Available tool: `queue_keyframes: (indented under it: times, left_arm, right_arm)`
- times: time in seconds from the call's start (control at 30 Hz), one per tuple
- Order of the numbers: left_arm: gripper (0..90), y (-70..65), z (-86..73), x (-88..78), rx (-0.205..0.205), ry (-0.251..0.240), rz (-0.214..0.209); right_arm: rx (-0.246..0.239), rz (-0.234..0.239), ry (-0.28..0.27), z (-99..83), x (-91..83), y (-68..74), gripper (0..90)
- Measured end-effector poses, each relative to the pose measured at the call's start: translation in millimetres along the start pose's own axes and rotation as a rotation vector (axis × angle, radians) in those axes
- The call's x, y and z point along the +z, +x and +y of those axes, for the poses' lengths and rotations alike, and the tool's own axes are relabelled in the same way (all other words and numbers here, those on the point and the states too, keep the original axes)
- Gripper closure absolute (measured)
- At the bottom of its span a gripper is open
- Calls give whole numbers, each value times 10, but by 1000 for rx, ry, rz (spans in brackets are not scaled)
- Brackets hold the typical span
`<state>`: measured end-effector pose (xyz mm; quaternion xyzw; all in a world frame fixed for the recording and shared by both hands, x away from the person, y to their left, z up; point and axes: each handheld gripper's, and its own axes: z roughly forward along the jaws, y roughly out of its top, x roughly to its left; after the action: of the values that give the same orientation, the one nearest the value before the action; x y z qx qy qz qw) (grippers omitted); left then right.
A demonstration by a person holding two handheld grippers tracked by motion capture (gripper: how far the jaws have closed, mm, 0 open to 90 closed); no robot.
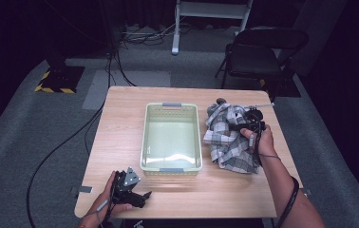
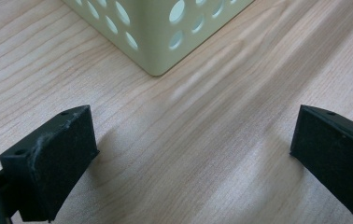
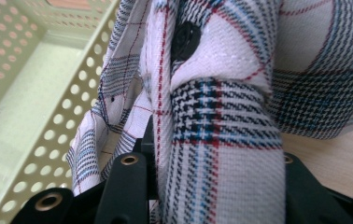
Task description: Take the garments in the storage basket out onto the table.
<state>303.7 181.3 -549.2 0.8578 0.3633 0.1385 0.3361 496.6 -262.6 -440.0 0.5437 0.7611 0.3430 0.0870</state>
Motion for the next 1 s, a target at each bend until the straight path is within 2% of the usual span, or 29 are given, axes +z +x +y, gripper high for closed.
queue_keyframes:
  times: [1.0]
  left_arm:
    - [0,1,0,1,2,-1,0]
  right_arm:
    - [22,3,-6,-249,179,-131,585]
